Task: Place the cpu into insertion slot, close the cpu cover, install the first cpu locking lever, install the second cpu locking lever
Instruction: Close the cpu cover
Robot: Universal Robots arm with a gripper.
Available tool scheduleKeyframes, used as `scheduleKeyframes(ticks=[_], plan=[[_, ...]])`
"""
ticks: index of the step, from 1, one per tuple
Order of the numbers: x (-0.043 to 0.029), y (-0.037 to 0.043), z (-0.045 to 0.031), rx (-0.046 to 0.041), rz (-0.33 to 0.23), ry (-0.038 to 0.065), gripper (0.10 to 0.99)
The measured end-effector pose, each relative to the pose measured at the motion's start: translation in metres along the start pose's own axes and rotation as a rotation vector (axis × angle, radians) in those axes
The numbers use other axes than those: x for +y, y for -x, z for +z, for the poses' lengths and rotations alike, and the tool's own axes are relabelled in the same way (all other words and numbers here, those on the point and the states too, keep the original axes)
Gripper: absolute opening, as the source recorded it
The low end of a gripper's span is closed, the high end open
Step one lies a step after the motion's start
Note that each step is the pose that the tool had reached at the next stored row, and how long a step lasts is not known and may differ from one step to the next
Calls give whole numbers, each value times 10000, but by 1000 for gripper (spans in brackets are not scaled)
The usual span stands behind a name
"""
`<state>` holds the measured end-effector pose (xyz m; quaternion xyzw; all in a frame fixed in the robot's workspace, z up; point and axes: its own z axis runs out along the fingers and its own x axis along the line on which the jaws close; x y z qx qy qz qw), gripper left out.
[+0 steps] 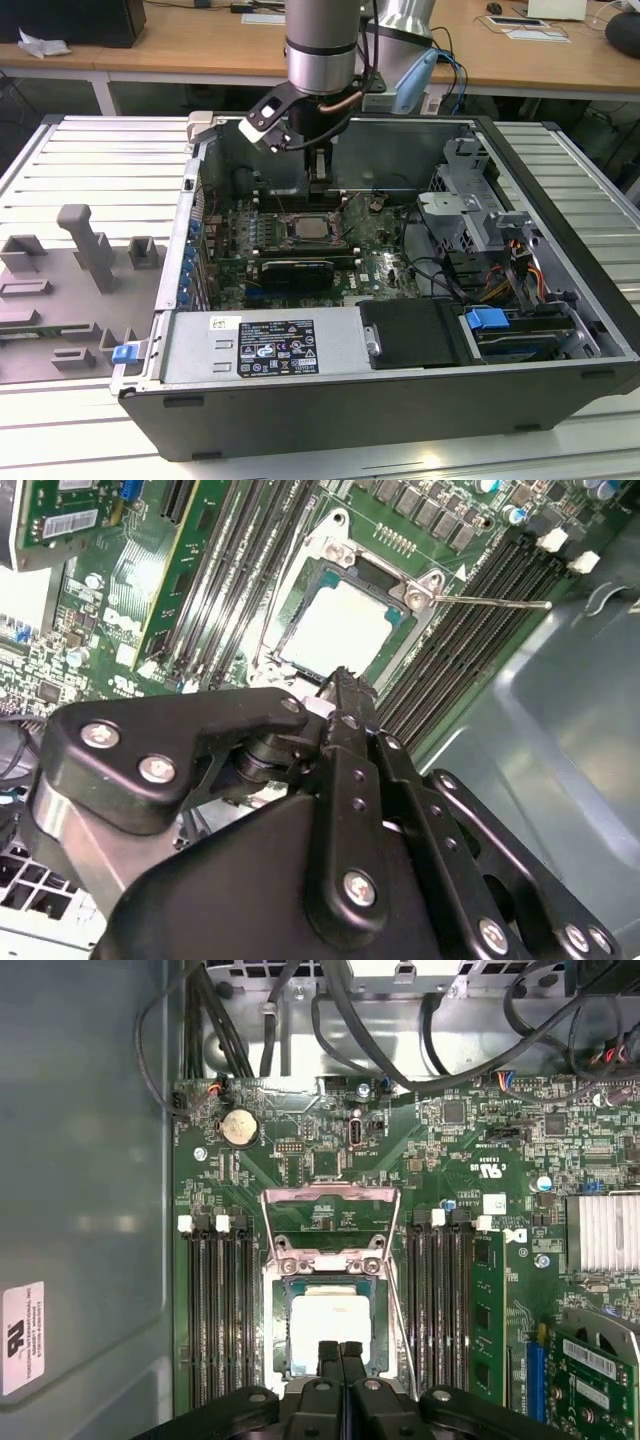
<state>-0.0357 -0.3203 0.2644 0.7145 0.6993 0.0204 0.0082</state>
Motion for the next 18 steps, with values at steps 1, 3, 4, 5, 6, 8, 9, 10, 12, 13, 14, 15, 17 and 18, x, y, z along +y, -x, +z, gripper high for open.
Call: scheduleKeyframes(ticks=[1,3,4,5,6,8,9,10,12,13,14,15,17,18], plan=[[37,-1,3,1,2,-1,106],[57,-1,3,0,0,-2,106],[58,-1,3,1,-1,-2,106],[59,-1,-1,-1,-1,-3,106],[60,-2,-25,0,0,-1,106],[63,-3,-84,0,-1,-1,106],[65,-3,-103,1,-3,-2,106],[73,-4,-102,3,-3,-2,106],[135,-5,-100,-1,-1,-18,106],[156,-5,-99,0,0,-25,106],[188,-5,-98,0,-1,-32,106],[197,-6,-108,-2,-3,-34,106],[206,-7,-160,-1,-1,-32,106],[213,-8,-173,-3,-1,-33,106]])
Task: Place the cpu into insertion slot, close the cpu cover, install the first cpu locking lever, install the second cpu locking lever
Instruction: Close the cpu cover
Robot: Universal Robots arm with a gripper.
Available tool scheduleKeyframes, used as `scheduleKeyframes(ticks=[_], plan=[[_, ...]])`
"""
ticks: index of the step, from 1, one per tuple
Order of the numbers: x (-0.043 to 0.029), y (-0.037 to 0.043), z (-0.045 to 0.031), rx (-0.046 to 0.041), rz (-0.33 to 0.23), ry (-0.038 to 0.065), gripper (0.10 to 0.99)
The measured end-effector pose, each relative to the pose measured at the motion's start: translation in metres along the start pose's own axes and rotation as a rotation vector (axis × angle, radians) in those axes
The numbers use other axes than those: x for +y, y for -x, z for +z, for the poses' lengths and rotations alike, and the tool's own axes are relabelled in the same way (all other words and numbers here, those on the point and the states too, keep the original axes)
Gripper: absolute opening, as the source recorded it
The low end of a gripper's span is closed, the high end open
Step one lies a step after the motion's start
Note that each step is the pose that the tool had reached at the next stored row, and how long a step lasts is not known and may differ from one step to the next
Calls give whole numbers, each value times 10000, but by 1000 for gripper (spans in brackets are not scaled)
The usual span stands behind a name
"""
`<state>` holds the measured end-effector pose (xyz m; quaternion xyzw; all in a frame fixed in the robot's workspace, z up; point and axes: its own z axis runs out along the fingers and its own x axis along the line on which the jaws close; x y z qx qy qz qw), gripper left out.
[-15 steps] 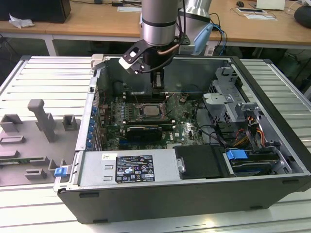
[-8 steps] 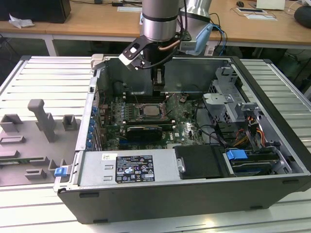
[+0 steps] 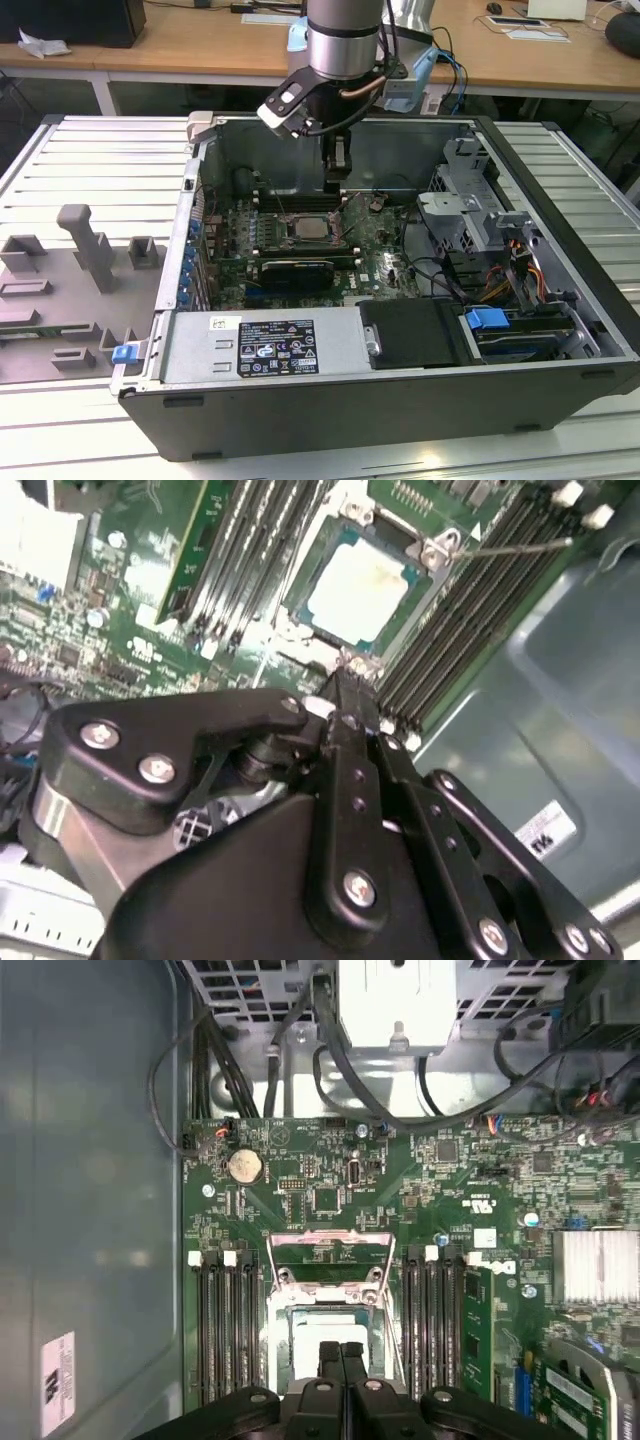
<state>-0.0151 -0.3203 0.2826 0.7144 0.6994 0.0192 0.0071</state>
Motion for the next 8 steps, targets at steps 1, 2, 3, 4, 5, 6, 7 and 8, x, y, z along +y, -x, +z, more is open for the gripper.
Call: scheduleKeyframes(ticks=[1,2,3,4,5,6,7,8], plan=[[15,-1,-1,-1,1,1,106],[37,-1,-1,-2,2,1,106],[95,-2,4,-4,-8,1,106],[143,-3,12,-4,-38,0,106],[175,-3,32,-1,-120,-2,106],[179,0,49,0,-156,-2,106],[179,2,57,0,-162,-2,106],[180,3,65,0,-169,-3,106]])
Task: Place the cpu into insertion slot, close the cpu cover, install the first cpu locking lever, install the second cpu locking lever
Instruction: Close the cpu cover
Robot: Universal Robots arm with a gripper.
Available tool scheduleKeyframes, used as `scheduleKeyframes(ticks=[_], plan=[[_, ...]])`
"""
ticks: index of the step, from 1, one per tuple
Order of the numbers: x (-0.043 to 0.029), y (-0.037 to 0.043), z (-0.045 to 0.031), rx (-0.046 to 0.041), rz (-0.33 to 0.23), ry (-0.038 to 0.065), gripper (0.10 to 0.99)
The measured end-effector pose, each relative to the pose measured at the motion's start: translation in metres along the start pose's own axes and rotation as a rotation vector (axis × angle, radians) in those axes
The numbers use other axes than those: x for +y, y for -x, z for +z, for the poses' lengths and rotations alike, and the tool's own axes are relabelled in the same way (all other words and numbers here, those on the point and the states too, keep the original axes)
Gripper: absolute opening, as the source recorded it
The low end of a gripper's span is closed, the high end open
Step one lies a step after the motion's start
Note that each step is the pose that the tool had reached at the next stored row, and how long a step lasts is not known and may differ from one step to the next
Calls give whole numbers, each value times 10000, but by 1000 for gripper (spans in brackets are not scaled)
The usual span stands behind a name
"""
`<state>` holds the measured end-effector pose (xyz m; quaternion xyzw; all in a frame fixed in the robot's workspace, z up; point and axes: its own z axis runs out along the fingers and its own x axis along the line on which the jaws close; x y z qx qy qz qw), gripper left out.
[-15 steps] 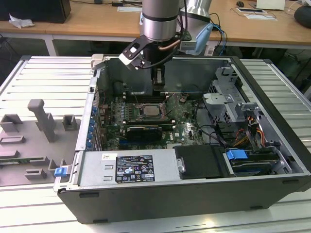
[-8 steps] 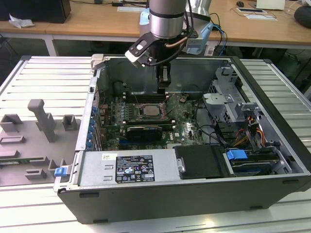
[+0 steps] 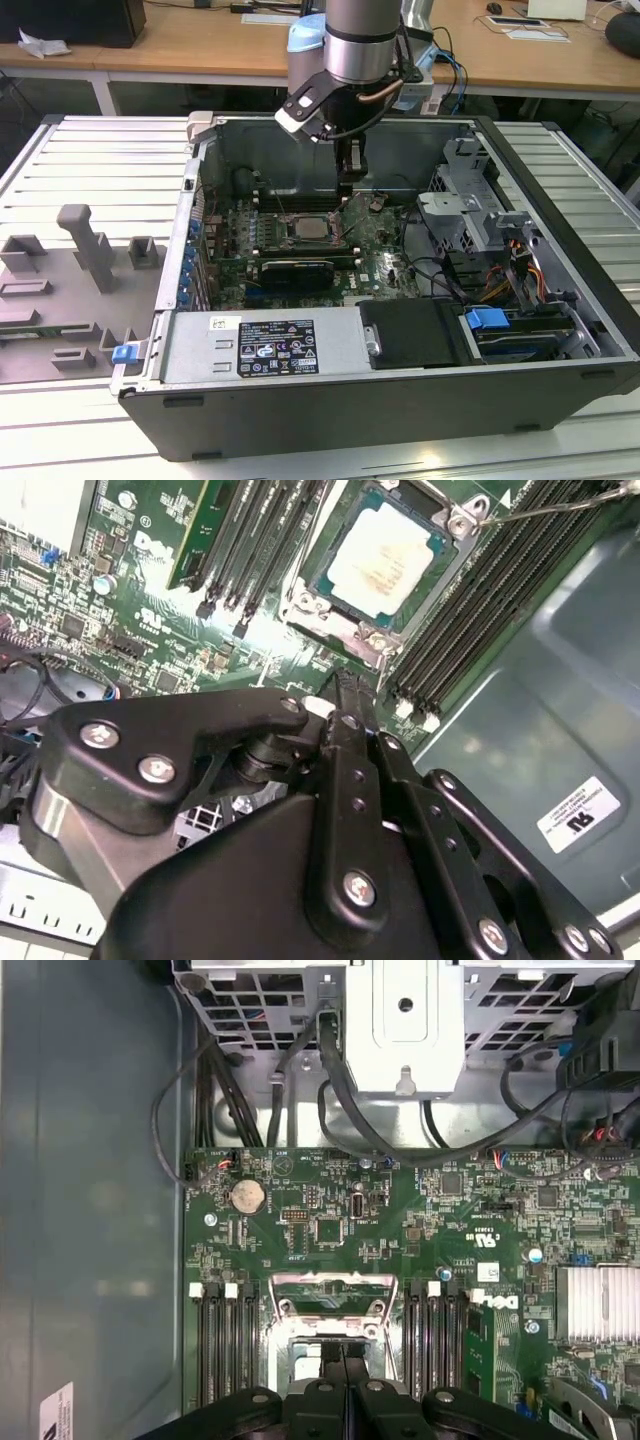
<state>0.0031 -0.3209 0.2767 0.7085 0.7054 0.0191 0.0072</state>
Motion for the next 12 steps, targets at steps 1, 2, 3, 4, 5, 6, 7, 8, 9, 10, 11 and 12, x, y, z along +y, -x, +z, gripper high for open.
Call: scheduleKeyframes(ticks=[1,2,3,4,5,6,7,8,9,10,11,12], plan=[[3,0,4,-1,-11,0,106],[7,0,6,0,-36,-1,106],[10,0,8,1,-96,-2,106],[13,0,11,11,-344,-6,106],[15,0,13,21,-616,-10,106],[19,0,13,25,-712,-11,106],[30,0,14,27,-735,-12,106],[46,0,15,27,-735,-13,106],[70,0,18,27,-734,-12,106],[96,0,21,28,-735,-13,106],[117,-1,24,26,-736,-14,106],[153,-2,31,24,-737,-17,106]])
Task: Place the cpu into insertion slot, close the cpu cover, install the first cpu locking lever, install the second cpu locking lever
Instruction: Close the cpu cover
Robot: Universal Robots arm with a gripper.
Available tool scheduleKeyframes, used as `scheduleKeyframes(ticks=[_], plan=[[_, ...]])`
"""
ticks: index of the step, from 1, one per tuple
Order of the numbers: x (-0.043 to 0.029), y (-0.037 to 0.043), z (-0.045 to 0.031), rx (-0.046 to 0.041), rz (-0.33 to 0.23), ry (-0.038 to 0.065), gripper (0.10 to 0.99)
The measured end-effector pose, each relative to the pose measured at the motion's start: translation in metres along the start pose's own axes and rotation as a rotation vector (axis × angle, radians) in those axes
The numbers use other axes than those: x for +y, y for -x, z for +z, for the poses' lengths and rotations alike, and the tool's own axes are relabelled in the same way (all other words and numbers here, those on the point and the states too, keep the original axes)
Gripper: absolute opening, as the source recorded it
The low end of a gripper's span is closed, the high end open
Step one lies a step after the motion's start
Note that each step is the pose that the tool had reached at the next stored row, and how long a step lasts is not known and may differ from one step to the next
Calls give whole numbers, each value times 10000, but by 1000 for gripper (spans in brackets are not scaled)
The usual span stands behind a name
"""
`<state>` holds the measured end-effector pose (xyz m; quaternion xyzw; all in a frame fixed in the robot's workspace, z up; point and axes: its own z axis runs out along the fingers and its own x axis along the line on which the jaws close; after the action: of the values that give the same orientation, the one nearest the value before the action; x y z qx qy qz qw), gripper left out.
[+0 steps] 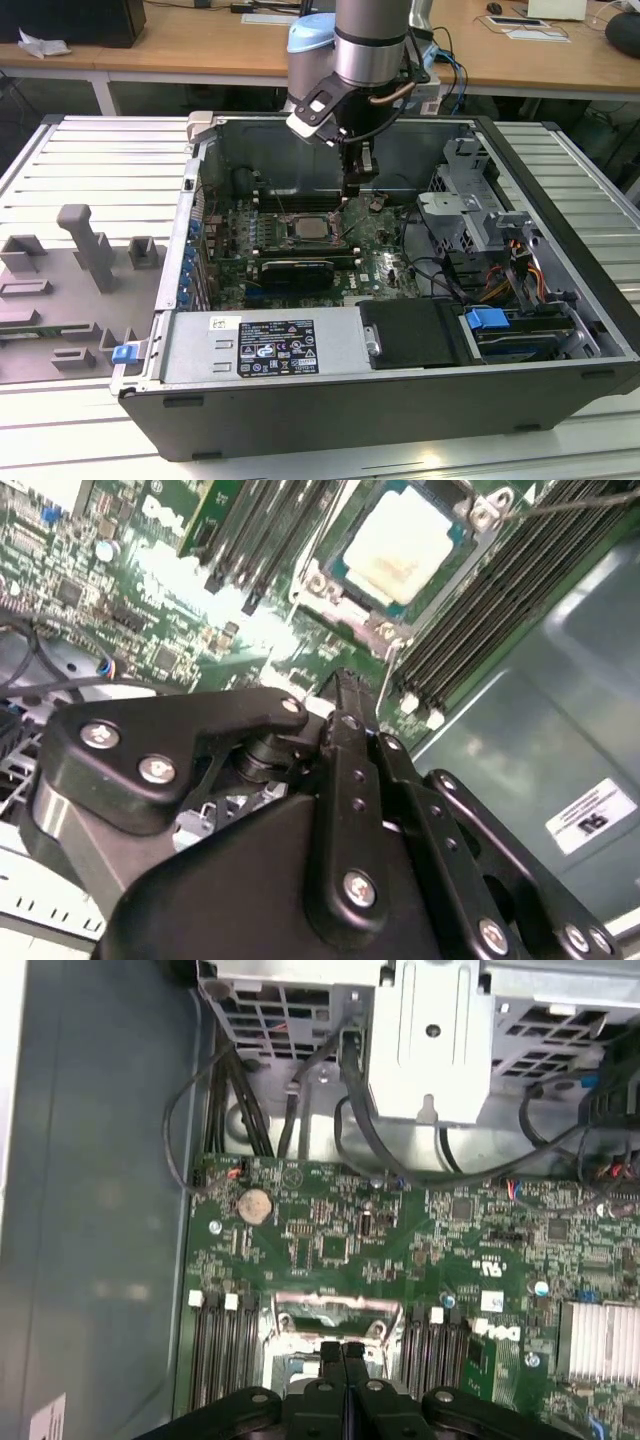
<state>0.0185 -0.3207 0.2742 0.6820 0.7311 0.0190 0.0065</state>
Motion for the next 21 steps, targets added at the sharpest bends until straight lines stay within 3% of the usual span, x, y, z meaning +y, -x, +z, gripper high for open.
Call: scheduleKeyframes(ticks=[4,12,15,17,21], plan=[[188,-8,71,-90,-48,-30,106],[352,-12,117,-144,-53,-71,106],[376,-11,159,-156,-53,-82,106],[371,-12,232,-159,-52,-94,106],[317,-15,235,-160,-54,-94,106]])
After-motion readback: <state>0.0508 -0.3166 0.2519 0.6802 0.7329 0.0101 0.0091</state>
